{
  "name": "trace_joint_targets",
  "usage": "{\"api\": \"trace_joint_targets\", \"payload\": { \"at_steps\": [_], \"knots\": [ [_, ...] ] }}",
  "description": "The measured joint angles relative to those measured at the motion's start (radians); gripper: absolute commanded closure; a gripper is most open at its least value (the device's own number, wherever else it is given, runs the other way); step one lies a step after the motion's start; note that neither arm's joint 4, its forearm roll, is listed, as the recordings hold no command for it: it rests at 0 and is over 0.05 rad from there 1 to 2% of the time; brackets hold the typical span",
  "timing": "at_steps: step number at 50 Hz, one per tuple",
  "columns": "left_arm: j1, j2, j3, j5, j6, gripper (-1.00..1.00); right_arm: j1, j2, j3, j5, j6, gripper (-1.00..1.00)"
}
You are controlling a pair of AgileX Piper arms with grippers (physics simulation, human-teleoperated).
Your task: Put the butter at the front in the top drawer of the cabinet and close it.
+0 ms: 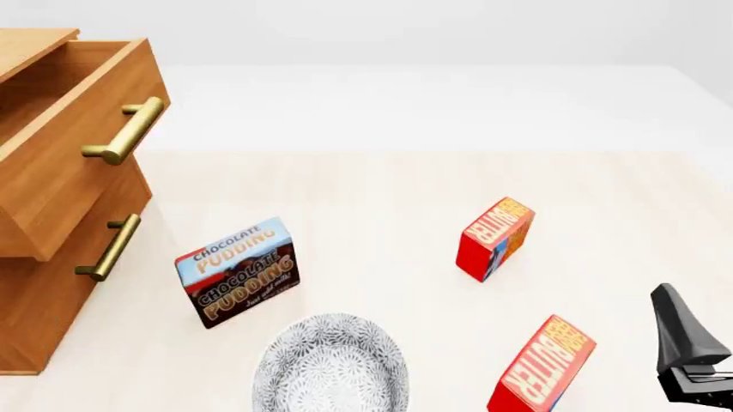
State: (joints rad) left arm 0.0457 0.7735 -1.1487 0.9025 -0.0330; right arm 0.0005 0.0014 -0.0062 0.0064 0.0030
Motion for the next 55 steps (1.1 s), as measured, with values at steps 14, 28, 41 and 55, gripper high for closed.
{"api": "trace_joint_targets", "payload": {
  "at_steps": [14, 28, 41, 55],
  "knots": [
    [-0.003, 0.160, -0.085, 0.056, 0.007, -1.00, 0.001, 0.000, -0.001, 0.001, 0.000, -1.00],
    [0.034, 0.268, -0.110, 0.062, 0.021, -1.00, 0.001, 0.000, -0.001, 0.001, 0.000, -1.00],
    [0.058, 0.328, -0.095, 0.031, 0.026, -1.00, 0.001, 0.000, 0.000, 0.000, 0.000, -1.00],
    [0.023, 0.372, -0.059, -0.006, 0.012, -1.00, 0.001, 0.000, 0.000, -0.001, 0.000, -1.00]
  ]
}}
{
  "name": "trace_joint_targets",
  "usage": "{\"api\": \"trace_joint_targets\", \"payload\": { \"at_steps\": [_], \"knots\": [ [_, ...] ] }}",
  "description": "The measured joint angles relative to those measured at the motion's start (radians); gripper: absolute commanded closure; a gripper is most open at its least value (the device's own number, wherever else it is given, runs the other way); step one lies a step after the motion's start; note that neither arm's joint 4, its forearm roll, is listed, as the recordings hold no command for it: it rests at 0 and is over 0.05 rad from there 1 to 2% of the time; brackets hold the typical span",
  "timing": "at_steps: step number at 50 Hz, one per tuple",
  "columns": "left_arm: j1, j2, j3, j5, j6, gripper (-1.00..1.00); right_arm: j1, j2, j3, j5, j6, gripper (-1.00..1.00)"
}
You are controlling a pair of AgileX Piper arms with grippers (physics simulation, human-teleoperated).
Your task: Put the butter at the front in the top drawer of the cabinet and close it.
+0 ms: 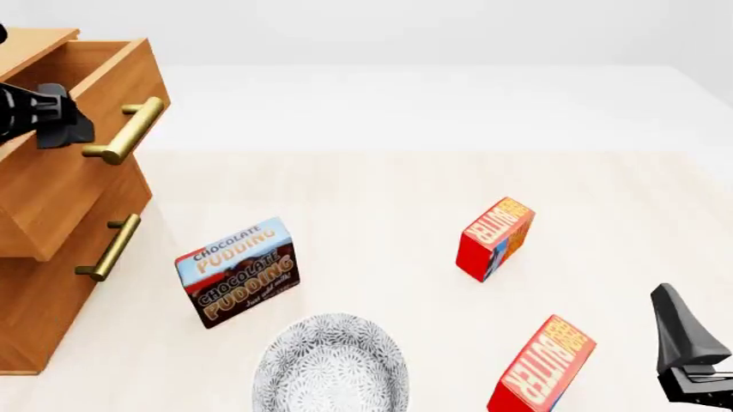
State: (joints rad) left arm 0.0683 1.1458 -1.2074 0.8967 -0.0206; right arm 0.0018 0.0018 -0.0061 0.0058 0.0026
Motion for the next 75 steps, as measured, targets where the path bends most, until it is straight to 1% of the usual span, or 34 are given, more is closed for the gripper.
{"api": "trace_joint_targets", "payload": {
  "at_steps": [28, 75],
  "knots": [
    [-0.092, 0.008, 0.052, -0.011, -0.036, -1.00, 0.000, -0.001, -0.002, 0.003, 0.000, -1.00],
    [-0.267, 0.043, 0.037, -0.027, -0.085, -1.00, 0.001, 0.000, 0.000, 0.000, 0.000, -1.00]
  ]
}}
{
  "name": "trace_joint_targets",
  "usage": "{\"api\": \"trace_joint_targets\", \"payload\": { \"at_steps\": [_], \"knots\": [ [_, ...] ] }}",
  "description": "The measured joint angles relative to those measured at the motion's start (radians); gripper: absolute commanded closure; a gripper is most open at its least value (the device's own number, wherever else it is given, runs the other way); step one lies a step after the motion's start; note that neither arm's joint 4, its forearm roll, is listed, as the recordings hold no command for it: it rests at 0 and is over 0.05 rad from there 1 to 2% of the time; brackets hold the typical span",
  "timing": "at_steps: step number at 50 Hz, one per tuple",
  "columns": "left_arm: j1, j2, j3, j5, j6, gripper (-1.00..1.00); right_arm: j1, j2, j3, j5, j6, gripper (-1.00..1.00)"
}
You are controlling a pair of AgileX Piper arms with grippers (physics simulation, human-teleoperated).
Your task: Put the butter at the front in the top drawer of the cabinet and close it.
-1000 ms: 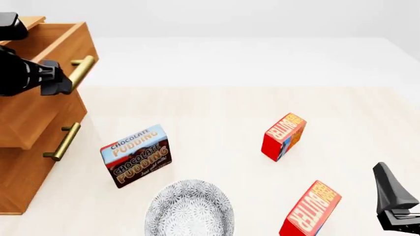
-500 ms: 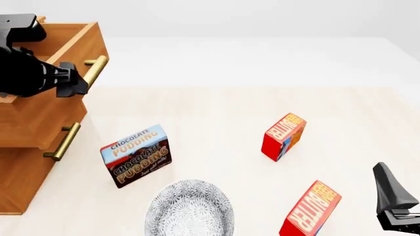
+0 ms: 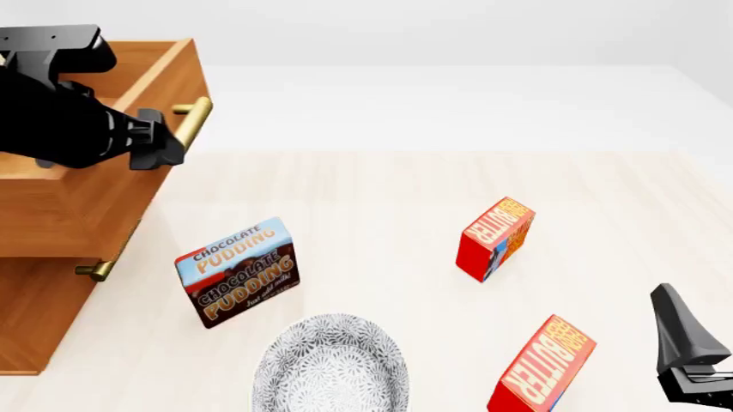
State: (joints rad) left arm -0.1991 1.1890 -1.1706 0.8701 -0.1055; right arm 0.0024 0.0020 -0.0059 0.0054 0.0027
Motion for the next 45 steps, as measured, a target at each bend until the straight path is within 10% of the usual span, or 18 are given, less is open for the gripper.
{"api": "trace_joint_targets", "payload": {
  "at_steps": [45],
  "knots": [
    [-0.152, 0.072, -0.062, 0.001, -0.037, -1.00, 0.000, 0.000, 0.000, 0.000, 0.000, -1.00]
  ]
}}
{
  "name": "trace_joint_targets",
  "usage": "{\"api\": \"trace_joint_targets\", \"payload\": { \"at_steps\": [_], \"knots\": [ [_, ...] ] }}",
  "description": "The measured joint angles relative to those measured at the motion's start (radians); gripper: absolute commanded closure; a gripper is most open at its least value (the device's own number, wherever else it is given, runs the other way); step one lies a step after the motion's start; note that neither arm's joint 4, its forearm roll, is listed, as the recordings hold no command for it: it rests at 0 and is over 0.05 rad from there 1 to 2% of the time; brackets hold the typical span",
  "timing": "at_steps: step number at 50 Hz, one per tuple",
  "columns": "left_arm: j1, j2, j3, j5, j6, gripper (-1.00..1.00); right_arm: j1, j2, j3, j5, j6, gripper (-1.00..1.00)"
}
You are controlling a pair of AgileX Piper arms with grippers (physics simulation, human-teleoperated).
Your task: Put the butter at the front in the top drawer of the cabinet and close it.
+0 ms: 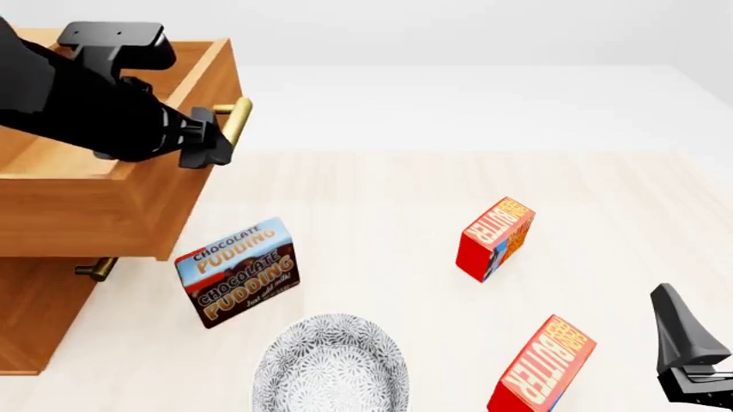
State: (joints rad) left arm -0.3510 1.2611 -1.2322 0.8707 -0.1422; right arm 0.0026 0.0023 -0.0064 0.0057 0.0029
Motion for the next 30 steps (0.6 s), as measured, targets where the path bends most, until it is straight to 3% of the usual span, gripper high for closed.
{"api": "trace_joint_targets", "payload": {
  "at_steps": [13, 30],
  "knots": [
    [-0.003, 0.022, -0.042, 0.058, 0.028, -1.00, 0.000, 0.000, 0.000, 0.000, 0.000, -1.00],
    [0.011, -0.009, -0.210, 0.169, 0.142, -1.00, 0.000, 0.000, 0.000, 0.000, 0.000, -1.00]
  ]
}}
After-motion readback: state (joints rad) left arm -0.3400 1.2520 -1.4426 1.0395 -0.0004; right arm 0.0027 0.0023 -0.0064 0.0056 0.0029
